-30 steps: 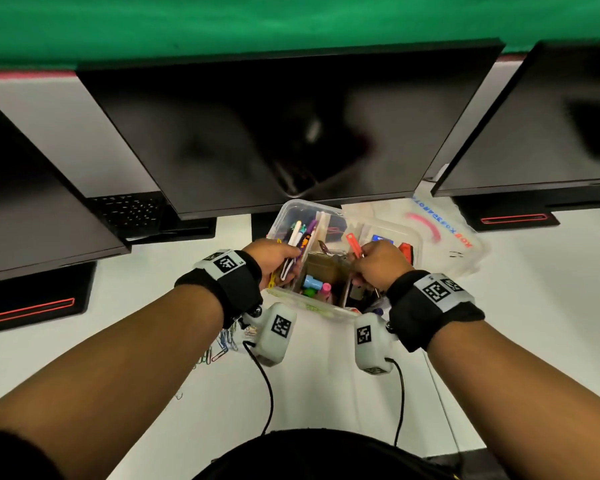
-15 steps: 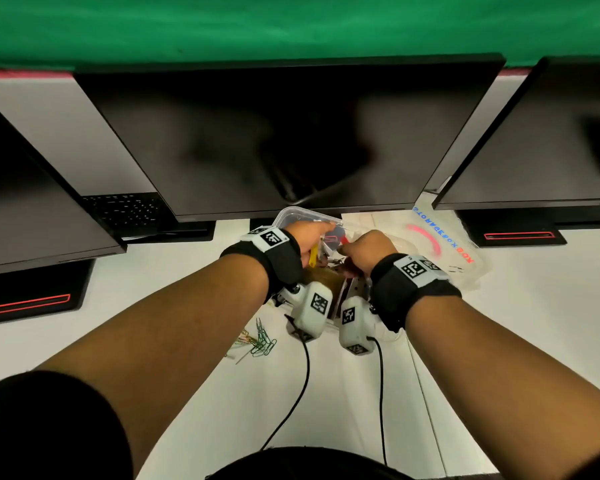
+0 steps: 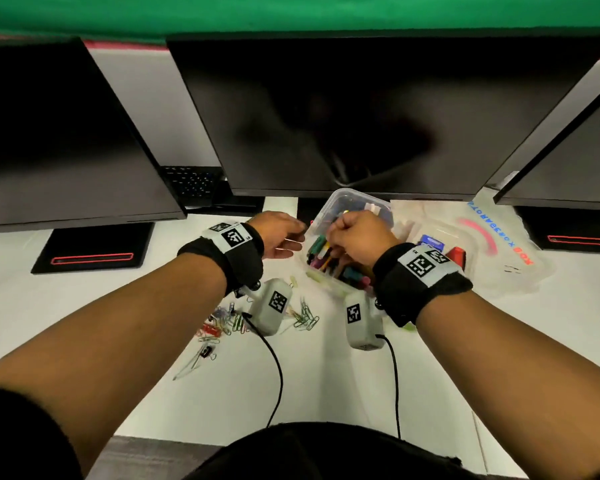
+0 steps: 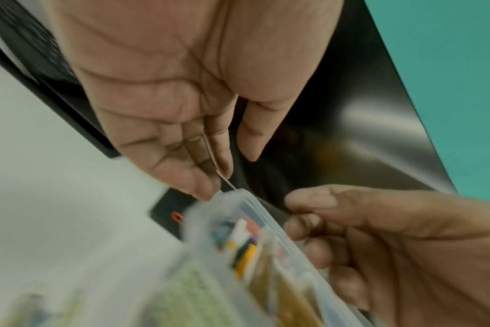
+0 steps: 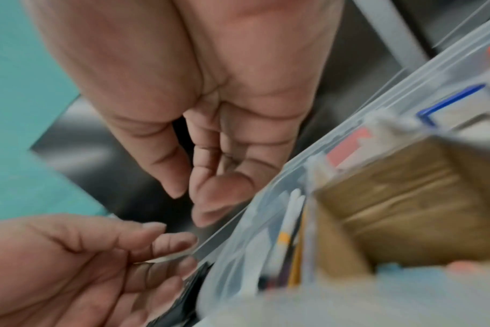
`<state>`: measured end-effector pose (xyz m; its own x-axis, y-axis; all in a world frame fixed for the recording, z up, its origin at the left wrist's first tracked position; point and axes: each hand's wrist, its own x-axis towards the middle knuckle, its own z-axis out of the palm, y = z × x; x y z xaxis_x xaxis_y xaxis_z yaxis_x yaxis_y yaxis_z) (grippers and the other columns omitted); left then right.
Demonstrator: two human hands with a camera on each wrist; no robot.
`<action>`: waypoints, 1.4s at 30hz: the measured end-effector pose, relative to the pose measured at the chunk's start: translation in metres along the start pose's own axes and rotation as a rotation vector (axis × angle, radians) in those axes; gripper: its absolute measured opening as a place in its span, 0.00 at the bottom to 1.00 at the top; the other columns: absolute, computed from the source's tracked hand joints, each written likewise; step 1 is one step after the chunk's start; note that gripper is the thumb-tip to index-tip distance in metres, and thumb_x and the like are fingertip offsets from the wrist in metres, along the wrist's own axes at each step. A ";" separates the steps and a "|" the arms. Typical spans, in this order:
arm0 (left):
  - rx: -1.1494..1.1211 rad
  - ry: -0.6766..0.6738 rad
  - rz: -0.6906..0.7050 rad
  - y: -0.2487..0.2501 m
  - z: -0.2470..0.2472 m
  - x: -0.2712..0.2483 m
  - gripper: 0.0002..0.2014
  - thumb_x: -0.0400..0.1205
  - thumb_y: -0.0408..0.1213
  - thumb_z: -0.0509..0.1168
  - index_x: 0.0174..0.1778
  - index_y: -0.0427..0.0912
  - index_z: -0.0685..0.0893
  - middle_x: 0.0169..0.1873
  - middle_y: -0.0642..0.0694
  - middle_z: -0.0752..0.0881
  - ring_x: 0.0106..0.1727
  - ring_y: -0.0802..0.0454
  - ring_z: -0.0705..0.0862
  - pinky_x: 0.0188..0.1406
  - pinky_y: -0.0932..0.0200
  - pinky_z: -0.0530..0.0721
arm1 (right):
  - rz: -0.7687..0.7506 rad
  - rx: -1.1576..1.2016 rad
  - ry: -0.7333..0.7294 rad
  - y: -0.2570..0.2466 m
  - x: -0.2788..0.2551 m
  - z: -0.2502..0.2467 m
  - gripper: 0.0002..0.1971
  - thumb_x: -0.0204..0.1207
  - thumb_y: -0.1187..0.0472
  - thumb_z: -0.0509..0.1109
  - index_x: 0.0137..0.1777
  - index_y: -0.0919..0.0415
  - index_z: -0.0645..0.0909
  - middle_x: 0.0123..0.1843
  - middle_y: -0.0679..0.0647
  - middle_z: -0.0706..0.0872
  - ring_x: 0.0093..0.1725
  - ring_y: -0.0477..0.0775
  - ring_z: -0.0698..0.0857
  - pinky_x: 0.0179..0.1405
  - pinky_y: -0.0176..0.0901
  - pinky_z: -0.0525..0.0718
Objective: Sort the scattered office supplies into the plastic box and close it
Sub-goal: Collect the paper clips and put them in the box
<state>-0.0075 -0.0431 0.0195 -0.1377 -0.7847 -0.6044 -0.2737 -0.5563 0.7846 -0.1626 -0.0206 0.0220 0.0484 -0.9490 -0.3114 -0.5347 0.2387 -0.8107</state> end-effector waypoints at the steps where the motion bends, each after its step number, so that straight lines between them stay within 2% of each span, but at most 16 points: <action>1: 0.027 0.040 -0.010 -0.012 -0.019 -0.004 0.07 0.85 0.34 0.59 0.41 0.44 0.79 0.37 0.47 0.81 0.35 0.54 0.80 0.38 0.62 0.76 | -0.065 -0.037 -0.030 -0.008 -0.002 0.016 0.08 0.75 0.67 0.66 0.34 0.60 0.79 0.33 0.57 0.83 0.34 0.59 0.86 0.34 0.50 0.85; 3: 0.093 0.110 -0.048 -0.034 -0.051 -0.011 0.07 0.84 0.35 0.60 0.41 0.44 0.80 0.37 0.47 0.81 0.36 0.55 0.80 0.37 0.63 0.76 | -0.127 -0.081 -0.114 -0.020 -0.007 0.045 0.07 0.76 0.67 0.67 0.36 0.59 0.80 0.34 0.54 0.84 0.31 0.54 0.86 0.30 0.42 0.83; 5: 0.175 0.179 -0.104 -0.060 -0.084 -0.018 0.04 0.84 0.35 0.61 0.44 0.43 0.80 0.39 0.47 0.81 0.36 0.55 0.79 0.36 0.63 0.76 | -0.194 -0.225 -0.200 -0.026 -0.009 0.078 0.04 0.76 0.67 0.67 0.45 0.63 0.84 0.44 0.56 0.87 0.43 0.57 0.88 0.41 0.44 0.83; 7: 0.264 0.247 -0.159 -0.089 -0.115 -0.024 0.04 0.83 0.34 0.62 0.44 0.42 0.80 0.39 0.46 0.82 0.35 0.55 0.79 0.33 0.64 0.76 | -0.249 -0.423 -0.293 -0.025 -0.009 0.110 0.09 0.76 0.66 0.66 0.53 0.64 0.84 0.56 0.58 0.86 0.56 0.58 0.84 0.54 0.43 0.79; 9: 0.375 0.290 -0.222 -0.116 -0.143 -0.033 0.01 0.81 0.33 0.66 0.45 0.41 0.83 0.41 0.42 0.83 0.38 0.49 0.81 0.34 0.61 0.78 | -0.255 -0.554 -0.404 -0.018 -0.010 0.139 0.12 0.77 0.65 0.64 0.58 0.62 0.83 0.61 0.58 0.84 0.62 0.58 0.81 0.58 0.41 0.76; 11: 0.564 0.308 -0.273 -0.144 -0.167 -0.041 0.12 0.78 0.35 0.70 0.56 0.39 0.83 0.49 0.39 0.84 0.52 0.41 0.84 0.46 0.55 0.82 | -0.254 -0.652 -0.493 -0.010 -0.011 0.164 0.13 0.79 0.64 0.63 0.60 0.60 0.83 0.62 0.58 0.84 0.62 0.59 0.81 0.58 0.42 0.77; 14: 0.796 0.322 -0.311 -0.176 -0.192 -0.054 0.19 0.76 0.39 0.71 0.63 0.42 0.80 0.61 0.41 0.83 0.64 0.43 0.81 0.59 0.55 0.78 | -0.331 -0.705 -0.581 -0.005 -0.014 0.194 0.15 0.78 0.61 0.64 0.63 0.55 0.83 0.63 0.57 0.84 0.62 0.58 0.82 0.60 0.44 0.77; 18: 0.886 0.322 -0.334 -0.205 -0.208 -0.062 0.22 0.77 0.44 0.70 0.66 0.42 0.78 0.64 0.41 0.82 0.66 0.42 0.80 0.63 0.53 0.78 | -0.501 -0.746 -0.681 -0.002 -0.022 0.227 0.14 0.77 0.58 0.67 0.61 0.53 0.85 0.62 0.54 0.84 0.65 0.55 0.79 0.64 0.46 0.76; 22: 0.889 0.346 -0.372 -0.219 -0.214 -0.058 0.24 0.78 0.51 0.67 0.63 0.37 0.77 0.61 0.38 0.83 0.63 0.40 0.81 0.58 0.51 0.78 | -0.694 -0.916 -0.740 0.004 -0.028 0.258 0.16 0.78 0.56 0.67 0.64 0.56 0.83 0.62 0.57 0.83 0.66 0.60 0.77 0.62 0.53 0.77; 24: 0.882 0.344 -0.381 -0.223 -0.215 -0.055 0.24 0.79 0.52 0.66 0.60 0.35 0.79 0.56 0.37 0.85 0.61 0.39 0.82 0.53 0.52 0.78 | -0.777 -1.003 -0.744 0.006 -0.029 0.267 0.16 0.77 0.57 0.68 0.63 0.59 0.83 0.61 0.59 0.84 0.62 0.64 0.78 0.59 0.50 0.74; 26: 0.874 0.333 -0.381 -0.225 -0.214 -0.050 0.21 0.79 0.51 0.66 0.55 0.35 0.83 0.46 0.38 0.85 0.57 0.40 0.84 0.47 0.55 0.78 | -0.835 -1.055 -0.699 0.013 -0.029 0.272 0.10 0.68 0.57 0.77 0.49 0.57 0.89 0.46 0.57 0.88 0.47 0.63 0.85 0.45 0.43 0.80; 28: 0.858 0.357 -0.362 -0.227 -0.212 -0.045 0.20 0.78 0.50 0.68 0.53 0.34 0.84 0.47 0.38 0.87 0.56 0.40 0.85 0.45 0.56 0.77 | -0.804 -1.010 -0.614 0.026 -0.027 0.275 0.08 0.59 0.56 0.83 0.35 0.55 0.88 0.34 0.52 0.87 0.35 0.60 0.87 0.32 0.38 0.82; 29: 0.855 0.372 -0.355 -0.228 -0.212 -0.042 0.20 0.77 0.49 0.70 0.54 0.34 0.83 0.50 0.37 0.88 0.56 0.40 0.85 0.44 0.56 0.77 | -0.759 -0.948 -0.604 0.032 -0.025 0.276 0.07 0.63 0.57 0.81 0.36 0.58 0.87 0.36 0.55 0.87 0.38 0.62 0.87 0.33 0.42 0.84; 31: 0.870 0.387 -0.338 -0.227 -0.211 -0.036 0.20 0.77 0.46 0.71 0.56 0.33 0.82 0.55 0.36 0.87 0.58 0.40 0.85 0.43 0.58 0.75 | -0.661 -0.929 -0.565 0.034 -0.023 0.271 0.09 0.76 0.59 0.70 0.49 0.65 0.85 0.50 0.62 0.86 0.54 0.64 0.83 0.48 0.52 0.83; 34: 0.939 0.401 -0.298 -0.222 -0.208 -0.028 0.15 0.80 0.41 0.66 0.57 0.34 0.82 0.58 0.36 0.86 0.60 0.39 0.84 0.47 0.55 0.78 | -0.528 -0.914 -0.482 0.040 -0.017 0.258 0.13 0.81 0.61 0.62 0.59 0.67 0.79 0.60 0.63 0.81 0.62 0.63 0.78 0.57 0.51 0.77; 42: 0.980 0.306 -0.189 -0.222 -0.197 -0.020 0.13 0.80 0.33 0.59 0.59 0.38 0.81 0.59 0.38 0.83 0.60 0.39 0.82 0.55 0.50 0.81 | -0.359 -0.645 -0.278 0.014 -0.010 0.246 0.11 0.82 0.59 0.60 0.54 0.66 0.77 0.48 0.63 0.87 0.48 0.63 0.84 0.42 0.44 0.73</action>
<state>0.2431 0.0424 -0.1153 0.1973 -0.8197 -0.5377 -0.9371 -0.3188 0.1422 0.0364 0.0429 -0.1083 0.4741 -0.8391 -0.2667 -0.8264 -0.3195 -0.4637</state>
